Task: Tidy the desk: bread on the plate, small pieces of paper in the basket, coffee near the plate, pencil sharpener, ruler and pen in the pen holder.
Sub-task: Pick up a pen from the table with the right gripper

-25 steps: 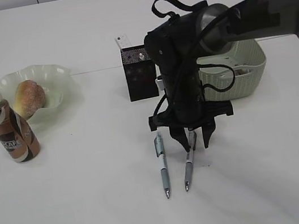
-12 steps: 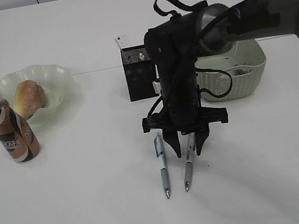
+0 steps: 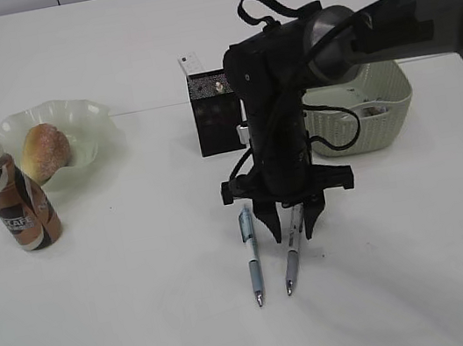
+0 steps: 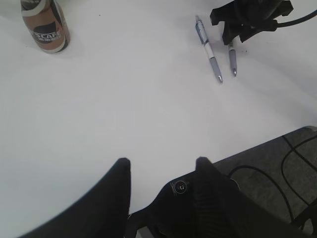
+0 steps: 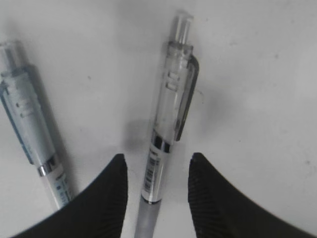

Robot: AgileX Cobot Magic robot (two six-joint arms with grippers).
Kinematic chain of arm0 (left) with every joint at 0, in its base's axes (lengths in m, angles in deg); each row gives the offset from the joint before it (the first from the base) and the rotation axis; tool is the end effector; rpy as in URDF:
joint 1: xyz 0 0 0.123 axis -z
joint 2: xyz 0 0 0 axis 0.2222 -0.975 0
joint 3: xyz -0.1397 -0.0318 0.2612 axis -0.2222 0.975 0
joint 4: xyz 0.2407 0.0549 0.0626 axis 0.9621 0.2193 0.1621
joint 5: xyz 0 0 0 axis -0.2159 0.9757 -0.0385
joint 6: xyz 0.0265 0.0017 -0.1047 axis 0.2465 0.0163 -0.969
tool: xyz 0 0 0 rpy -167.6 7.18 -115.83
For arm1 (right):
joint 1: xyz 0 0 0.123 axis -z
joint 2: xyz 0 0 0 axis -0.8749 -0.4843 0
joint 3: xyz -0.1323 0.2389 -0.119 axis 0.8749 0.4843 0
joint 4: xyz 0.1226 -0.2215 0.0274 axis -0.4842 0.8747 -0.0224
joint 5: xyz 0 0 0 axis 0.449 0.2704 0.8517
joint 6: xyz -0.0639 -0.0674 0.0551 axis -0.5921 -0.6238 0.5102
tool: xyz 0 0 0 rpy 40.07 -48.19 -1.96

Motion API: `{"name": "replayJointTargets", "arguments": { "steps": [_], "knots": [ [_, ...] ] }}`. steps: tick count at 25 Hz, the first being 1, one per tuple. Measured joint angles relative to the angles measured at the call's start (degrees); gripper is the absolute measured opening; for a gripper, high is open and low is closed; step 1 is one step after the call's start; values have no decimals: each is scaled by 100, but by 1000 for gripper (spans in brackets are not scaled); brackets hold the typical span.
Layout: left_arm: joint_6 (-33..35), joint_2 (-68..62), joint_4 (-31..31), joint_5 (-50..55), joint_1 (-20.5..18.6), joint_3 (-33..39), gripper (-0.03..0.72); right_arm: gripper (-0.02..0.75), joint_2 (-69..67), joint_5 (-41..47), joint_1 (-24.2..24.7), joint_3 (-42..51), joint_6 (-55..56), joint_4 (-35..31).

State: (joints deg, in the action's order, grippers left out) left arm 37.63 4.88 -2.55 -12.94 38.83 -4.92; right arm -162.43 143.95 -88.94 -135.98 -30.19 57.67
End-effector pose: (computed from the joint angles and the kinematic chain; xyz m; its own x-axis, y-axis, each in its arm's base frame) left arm 0.1151 -0.0656 0.3886 -0.8157 0.1205 -0.5658 0.2850 0.9349 -0.2116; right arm 0.4008 0.2137 0.1231 -0.9810 0.1795 0.0733 0.1767 0.9834 -0.0422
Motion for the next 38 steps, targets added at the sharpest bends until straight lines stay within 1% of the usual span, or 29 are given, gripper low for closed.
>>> {"name": "replayJointTargets", "arguments": {
  "steps": [8, 19, 22, 26, 38],
  "knots": [
    [0, 0, 0, 0, 0, 0, 317, 300, -52, -57, 0, 0, 0, -124],
    [0, 0, 0, 0, 0, 0, 317, 298, -52, -362, 0, 0, 0, -167],
    [0, 0, 0, 0, 0, 0, 317, 272, -52, -388, 0, 0, 0, -169],
    [0, 0, 0, 0, 0, 0, 317, 237, -52, -388, 0, 0, 0, -329],
    [0, 0, 0, 0, 0, 0, 316, 229, -52, -191, 0, 0, -1055, -162]
  ]
}}
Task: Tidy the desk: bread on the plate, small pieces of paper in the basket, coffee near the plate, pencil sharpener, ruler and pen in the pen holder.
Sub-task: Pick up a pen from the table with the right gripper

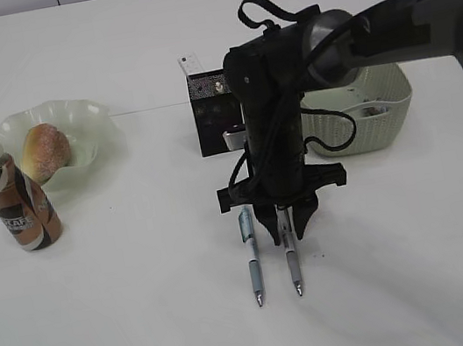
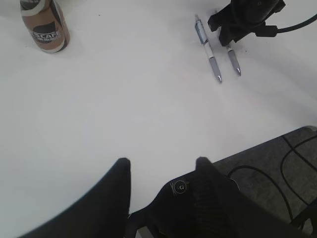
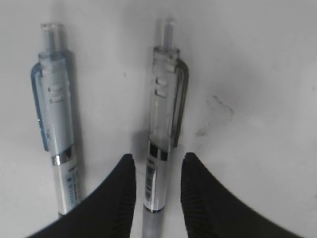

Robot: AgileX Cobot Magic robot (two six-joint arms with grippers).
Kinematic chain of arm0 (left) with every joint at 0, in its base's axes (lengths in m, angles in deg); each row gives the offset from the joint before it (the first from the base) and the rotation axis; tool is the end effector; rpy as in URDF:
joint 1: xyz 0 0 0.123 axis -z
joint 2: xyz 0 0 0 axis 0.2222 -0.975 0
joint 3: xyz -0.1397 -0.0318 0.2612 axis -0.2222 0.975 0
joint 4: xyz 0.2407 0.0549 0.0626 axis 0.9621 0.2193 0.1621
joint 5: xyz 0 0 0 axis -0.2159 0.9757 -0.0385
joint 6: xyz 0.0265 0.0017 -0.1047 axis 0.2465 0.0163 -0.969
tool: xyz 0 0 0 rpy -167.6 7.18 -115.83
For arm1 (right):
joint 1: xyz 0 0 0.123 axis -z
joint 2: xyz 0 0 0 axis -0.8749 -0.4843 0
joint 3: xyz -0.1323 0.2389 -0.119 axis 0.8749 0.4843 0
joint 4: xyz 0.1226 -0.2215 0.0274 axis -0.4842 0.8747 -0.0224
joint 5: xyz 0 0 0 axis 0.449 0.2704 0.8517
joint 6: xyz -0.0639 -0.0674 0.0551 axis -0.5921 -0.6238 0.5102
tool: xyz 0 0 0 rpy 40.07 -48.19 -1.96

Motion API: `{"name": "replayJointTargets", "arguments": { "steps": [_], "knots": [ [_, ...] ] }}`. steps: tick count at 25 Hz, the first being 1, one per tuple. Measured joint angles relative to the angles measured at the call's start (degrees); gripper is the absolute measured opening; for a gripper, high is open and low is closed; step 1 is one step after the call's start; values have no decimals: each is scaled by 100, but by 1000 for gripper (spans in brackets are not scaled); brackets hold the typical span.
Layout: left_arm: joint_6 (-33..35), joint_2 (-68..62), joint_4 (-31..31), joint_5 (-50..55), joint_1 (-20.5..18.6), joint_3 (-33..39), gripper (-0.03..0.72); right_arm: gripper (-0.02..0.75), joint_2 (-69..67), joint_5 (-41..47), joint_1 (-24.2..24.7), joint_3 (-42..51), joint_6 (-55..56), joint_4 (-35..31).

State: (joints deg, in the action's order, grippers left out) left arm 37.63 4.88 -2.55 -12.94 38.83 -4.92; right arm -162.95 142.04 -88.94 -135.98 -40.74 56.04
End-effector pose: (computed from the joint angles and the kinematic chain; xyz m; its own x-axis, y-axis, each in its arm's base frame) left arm 0.1151 -0.0656 0.3886 -0.8157 0.1205 -0.5658 0.2850 0.9349 -0.2116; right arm 0.4027 0.2179 0.1187 -0.9975 0.0069 0.0703 0.0073 1.0000 0.0057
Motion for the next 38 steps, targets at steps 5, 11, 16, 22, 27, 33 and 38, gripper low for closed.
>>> {"name": "replayJointTargets", "arguments": {
  "steps": [5, 11, 16, 22, 27, 33, 38],
  "knots": [
    [0, 0, 0, 0, 0, 0, 317, 229, 0, 0, 0, 0, -114, 9],
    [0, 0, 0, 0, 0, 0, 317, 229, 0, -66, 0, 0, -127, -3],
    [0, 0, 0, 0, 0, 0, 317, 229, -47, -79, 0, 0, -127, -64],
    [0, 0, 0, 0, 0, 0, 317, 229, -130, -1, 0, -17, -127, -160],
    [0, 0, 0, 0, 0, 0, 317, 223, -168, 23, 0, -48, -127, -173],
    [0, 0, 0, 0, 0, 0, 316, 66, -193, 59, 0, -81, -208, -224],
    [0, 0, 0, 0, 0, 0, 317, 62, -218, 109, 0, -175, -504, -224]
  ]
}}
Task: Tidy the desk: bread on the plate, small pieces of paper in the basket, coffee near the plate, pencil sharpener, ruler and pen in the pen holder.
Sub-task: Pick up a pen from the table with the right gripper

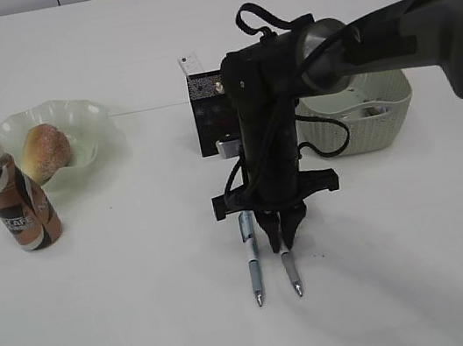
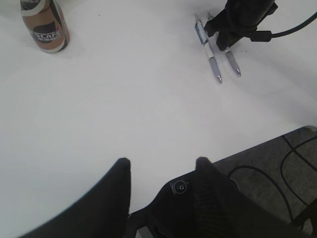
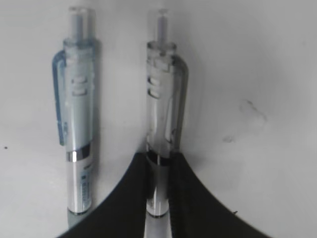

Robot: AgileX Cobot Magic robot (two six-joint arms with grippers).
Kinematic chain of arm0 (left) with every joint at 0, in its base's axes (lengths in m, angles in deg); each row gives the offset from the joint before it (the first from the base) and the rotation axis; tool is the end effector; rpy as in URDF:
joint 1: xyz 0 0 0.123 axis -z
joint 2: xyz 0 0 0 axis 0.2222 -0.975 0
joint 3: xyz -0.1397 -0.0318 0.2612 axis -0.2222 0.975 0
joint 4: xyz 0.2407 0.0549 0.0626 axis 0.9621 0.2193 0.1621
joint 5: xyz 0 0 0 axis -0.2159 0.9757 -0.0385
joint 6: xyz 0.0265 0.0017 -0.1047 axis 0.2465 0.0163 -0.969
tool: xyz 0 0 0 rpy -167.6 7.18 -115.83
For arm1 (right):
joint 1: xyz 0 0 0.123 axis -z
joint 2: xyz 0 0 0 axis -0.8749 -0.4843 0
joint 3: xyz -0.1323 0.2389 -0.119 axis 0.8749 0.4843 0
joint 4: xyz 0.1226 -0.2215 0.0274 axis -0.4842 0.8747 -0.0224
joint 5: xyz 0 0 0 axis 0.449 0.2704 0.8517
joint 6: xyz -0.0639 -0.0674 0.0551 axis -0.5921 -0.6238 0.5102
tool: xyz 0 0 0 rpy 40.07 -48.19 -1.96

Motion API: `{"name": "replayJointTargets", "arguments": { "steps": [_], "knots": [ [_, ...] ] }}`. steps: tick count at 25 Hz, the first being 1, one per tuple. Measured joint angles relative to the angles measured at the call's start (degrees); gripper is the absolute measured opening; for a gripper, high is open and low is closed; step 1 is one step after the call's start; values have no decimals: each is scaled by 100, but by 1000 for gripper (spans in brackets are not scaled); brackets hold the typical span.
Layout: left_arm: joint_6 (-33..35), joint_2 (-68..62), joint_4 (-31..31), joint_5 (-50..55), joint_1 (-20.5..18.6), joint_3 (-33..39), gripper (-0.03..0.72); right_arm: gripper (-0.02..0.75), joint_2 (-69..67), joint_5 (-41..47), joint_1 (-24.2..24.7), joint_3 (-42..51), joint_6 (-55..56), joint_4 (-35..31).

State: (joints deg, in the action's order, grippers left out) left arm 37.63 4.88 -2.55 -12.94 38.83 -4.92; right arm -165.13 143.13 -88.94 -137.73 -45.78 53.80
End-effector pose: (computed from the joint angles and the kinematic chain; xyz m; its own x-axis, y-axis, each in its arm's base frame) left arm 0.1151 -0.0656 0.3886 -0.8157 0.1205 -0.5658 0.2850 0.9349 -0.2116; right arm 0.4041 0.2232 0.1086 -0.9919 -0.0668 0.1079 -0.0635 0.9974 0.0338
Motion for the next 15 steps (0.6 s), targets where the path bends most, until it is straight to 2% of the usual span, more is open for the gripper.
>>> {"name": "replayJointTargets", "arguments": {
  "steps": [5, 10, 12, 15],
  "knots": [
    [0, 0, 0, 0, 0, 0, 316, 61, -51, 65, -14, -104, -468, 48],
    [0, 0, 0, 0, 0, 0, 316, 61, 310, 55, -234, -1, -935, 462],
    [0, 0, 0, 0, 0, 0, 316, 61, 706, -147, -334, 261, -1013, 462],
    [0, 0, 0, 0, 0, 0, 316, 61, 1378, -918, -403, 1021, -1255, 342]
  ]
}}
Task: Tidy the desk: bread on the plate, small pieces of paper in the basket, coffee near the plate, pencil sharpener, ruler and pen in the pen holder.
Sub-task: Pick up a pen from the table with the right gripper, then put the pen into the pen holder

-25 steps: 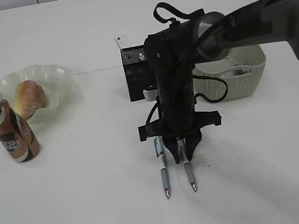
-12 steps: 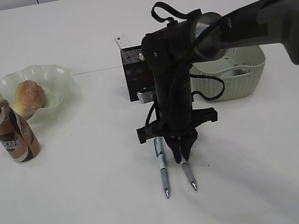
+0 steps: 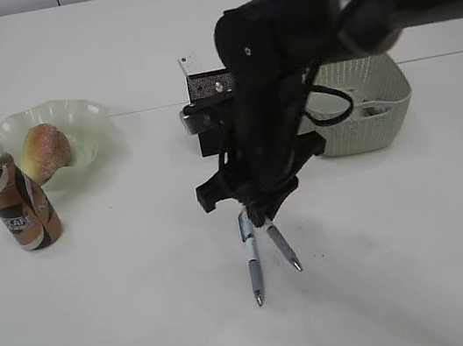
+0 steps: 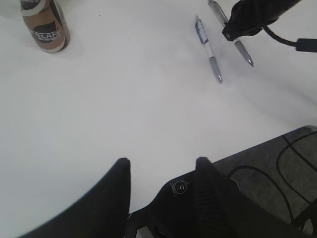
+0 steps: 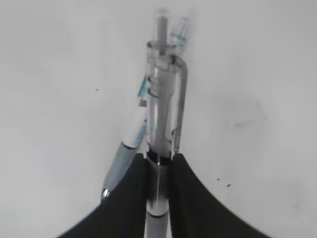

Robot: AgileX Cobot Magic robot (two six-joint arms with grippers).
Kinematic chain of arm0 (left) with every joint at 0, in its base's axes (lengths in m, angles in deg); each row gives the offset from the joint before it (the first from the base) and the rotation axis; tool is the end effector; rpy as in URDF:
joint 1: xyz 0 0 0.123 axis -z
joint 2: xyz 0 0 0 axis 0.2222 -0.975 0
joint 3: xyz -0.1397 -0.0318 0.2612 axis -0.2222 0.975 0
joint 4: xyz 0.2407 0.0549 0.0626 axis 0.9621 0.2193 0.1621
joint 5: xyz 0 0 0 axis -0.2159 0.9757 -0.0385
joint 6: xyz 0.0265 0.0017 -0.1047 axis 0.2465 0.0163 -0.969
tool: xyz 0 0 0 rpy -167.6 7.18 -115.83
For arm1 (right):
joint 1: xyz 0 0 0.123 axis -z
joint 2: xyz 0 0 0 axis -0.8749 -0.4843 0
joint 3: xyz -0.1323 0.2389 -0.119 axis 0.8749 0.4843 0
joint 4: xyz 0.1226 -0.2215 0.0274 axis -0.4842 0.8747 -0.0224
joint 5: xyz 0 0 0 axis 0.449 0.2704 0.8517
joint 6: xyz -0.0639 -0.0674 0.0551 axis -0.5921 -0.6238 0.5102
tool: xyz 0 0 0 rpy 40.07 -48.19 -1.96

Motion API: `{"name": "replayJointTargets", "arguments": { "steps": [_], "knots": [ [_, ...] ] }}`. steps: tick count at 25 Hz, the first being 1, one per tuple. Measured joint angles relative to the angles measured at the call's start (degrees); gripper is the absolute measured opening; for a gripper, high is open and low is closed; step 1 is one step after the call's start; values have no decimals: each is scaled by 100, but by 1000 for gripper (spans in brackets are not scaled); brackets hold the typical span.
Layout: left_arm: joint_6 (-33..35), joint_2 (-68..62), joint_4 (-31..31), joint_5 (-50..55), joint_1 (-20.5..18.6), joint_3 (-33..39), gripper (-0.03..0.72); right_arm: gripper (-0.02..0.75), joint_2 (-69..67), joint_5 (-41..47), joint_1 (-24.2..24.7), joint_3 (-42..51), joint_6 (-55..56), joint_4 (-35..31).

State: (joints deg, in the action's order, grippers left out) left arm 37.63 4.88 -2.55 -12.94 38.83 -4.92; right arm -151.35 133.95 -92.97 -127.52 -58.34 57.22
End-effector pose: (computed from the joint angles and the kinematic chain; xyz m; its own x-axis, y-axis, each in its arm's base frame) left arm 0.1151 -0.0656 0.3886 -0.8157 0.1205 -0.5658 0.2850 0.9349 -0.2116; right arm 0.3723 0.2343 0.1742 -0.9225 -0.3633 -0.1307 -0.3713 0.9276 0.0420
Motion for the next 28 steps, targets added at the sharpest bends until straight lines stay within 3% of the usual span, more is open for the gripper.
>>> {"name": "replayJointTargets", "arguments": {
  "steps": [3, 9, 13, 19, 28],
  "knots": [
    [0, 0, 0, 0, 0, 0, 316, 61, 794, -1235, -2, 1257, -267, -34],
    [-4, 0, 0, 0, 0, 0, 314, 60, 2425, -4851, -2, 4216, -490, -34],
    [-4, 0, 0, 0, 0, 0, 303, 60, 2996, -6718, -2, 5262, -503, -34],
    [-4, 0, 10, 0, 0, 0, 298, 60, 3038, -8703, -2, 5418, -544, -64],
    [-4, 0, 20, 0, 0, 0, 297, 60, 2269, -9168, 97, 3786, -2178, -606]
  ]
}}
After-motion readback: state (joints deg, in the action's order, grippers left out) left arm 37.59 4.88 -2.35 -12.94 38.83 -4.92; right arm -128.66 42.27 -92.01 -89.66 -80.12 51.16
